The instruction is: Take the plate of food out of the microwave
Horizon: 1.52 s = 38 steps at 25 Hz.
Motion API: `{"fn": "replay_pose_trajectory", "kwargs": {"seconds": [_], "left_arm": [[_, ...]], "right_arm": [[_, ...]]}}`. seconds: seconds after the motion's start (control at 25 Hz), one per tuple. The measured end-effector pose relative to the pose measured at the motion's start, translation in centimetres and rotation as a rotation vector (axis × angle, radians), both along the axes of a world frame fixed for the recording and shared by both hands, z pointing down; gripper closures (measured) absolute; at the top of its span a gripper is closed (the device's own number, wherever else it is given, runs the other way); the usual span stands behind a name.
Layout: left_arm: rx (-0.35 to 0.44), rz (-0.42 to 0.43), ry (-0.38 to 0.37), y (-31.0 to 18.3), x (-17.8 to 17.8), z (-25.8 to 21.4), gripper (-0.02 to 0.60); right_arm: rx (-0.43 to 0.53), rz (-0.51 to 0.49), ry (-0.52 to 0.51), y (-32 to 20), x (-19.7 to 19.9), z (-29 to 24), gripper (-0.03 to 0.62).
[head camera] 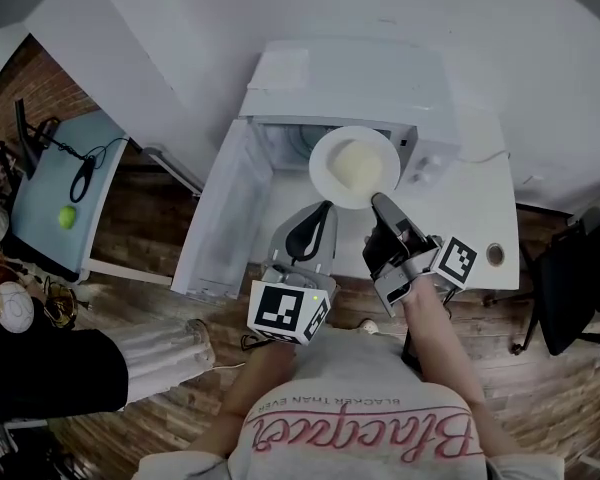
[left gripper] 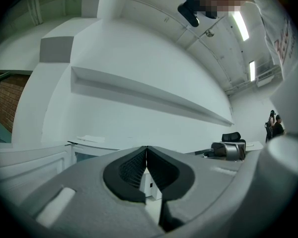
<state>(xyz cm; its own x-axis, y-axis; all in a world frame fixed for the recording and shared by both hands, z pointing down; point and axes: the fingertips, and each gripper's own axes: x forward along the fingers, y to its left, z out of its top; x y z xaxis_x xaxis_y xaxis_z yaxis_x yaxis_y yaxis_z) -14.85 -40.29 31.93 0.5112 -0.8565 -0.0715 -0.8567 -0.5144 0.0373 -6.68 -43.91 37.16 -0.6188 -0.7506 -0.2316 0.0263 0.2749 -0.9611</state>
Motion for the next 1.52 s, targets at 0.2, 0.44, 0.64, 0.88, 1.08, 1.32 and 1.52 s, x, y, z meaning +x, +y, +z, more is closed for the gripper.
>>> {"fn": "replay_pose_trajectory", "kwargs": {"seconds": [0.2, 0.44, 0.64, 0.88, 1.08, 1.32, 1.52], "left_arm": [[0.017, 0.002, 0.004, -0.7, 0.0, -0.5, 0.574], [0.038, -0.001, 0.003, -1.1, -0.6, -1.1, 0.574], [0.047, -0.002, 0.004, -1.6, -1.0, -1.5, 0.574], [0.060, 0.014, -0.001, -1.8, -0.8, -2.0, 0.574], [0.064, 0.022, -0.001, -1.9, -0.9, -2.2, 0.575], [0.072, 0.037, -0.002, -1.9, -0.8, -2.4, 0.574], [0.076, 0.047, -0.004, -1.9, -0.7, -2.4, 0.574]], "right_arm": [[0.021, 0.003, -0.011, -0.4, -0.1, -0.9, 0.571], [0.042, 0.012, -0.024, -0.8, 0.0, -1.8, 0.569], [0.064, 0.020, -0.031, -1.3, 0.0, -3.0, 0.568], [0.078, 0.030, -0.035, -1.6, 0.1, -3.9, 0.568], [0.081, 0.031, -0.031, -1.7, 0.1, -4.1, 0.568], [0.086, 0.039, -0.028, -1.7, 0.0, -4.3, 0.568], [0.091, 0.045, -0.031, -1.6, 0.0, -4.4, 0.568]]}}
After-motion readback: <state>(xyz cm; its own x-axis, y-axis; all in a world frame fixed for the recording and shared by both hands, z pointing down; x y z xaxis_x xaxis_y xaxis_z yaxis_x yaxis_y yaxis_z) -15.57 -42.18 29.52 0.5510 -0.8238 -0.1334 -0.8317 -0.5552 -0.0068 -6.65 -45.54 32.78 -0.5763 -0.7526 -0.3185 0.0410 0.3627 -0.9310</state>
